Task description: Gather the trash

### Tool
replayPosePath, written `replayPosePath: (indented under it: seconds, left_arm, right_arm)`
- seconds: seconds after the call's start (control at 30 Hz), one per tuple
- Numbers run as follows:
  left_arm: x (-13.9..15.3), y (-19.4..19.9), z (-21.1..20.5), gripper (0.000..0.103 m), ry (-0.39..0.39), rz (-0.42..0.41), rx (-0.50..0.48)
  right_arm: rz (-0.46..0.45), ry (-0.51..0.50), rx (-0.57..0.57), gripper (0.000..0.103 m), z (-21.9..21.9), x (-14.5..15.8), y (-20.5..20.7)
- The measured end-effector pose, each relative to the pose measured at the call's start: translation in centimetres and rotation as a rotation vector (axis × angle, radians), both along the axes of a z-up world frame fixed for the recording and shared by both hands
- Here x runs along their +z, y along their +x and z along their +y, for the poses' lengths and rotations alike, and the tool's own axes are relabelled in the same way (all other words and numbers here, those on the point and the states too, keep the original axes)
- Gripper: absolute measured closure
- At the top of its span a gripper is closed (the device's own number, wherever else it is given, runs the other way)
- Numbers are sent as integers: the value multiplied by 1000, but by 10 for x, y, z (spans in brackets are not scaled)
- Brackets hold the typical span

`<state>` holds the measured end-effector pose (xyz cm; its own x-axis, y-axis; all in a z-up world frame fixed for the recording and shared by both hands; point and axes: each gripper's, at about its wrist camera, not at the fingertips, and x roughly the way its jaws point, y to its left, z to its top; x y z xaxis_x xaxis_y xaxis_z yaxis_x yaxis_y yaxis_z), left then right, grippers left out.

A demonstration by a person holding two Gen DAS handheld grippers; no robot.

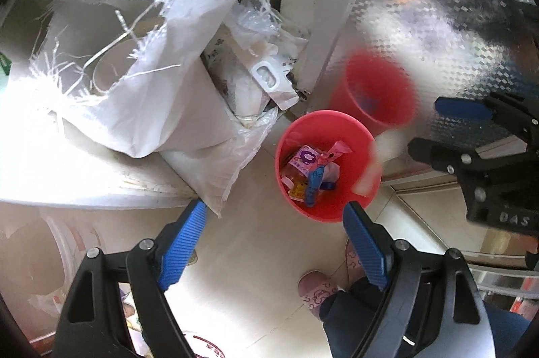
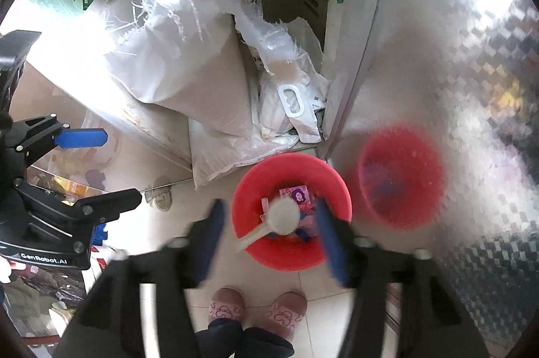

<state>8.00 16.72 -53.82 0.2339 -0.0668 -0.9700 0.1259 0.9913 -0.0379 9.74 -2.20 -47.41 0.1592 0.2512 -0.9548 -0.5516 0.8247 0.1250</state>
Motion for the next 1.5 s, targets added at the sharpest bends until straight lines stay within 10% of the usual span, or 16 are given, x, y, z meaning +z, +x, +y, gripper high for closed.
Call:
replayPosePath:
  seconds: [0.33,0.97,1.5]
  left_arm:
    - [76,-28,-7,21,15,-30,40]
    - [341,-82,-47,18,-27,-269,30]
    - [490,-215,-66,0,-91,-563,-44]
  right_arm:
    - [-11,-7,-20,32,-8,62,-16]
    - [-253,6,-116,32,-47,334,-54]
    - [-588,0,-387,9,-75,493,-194]
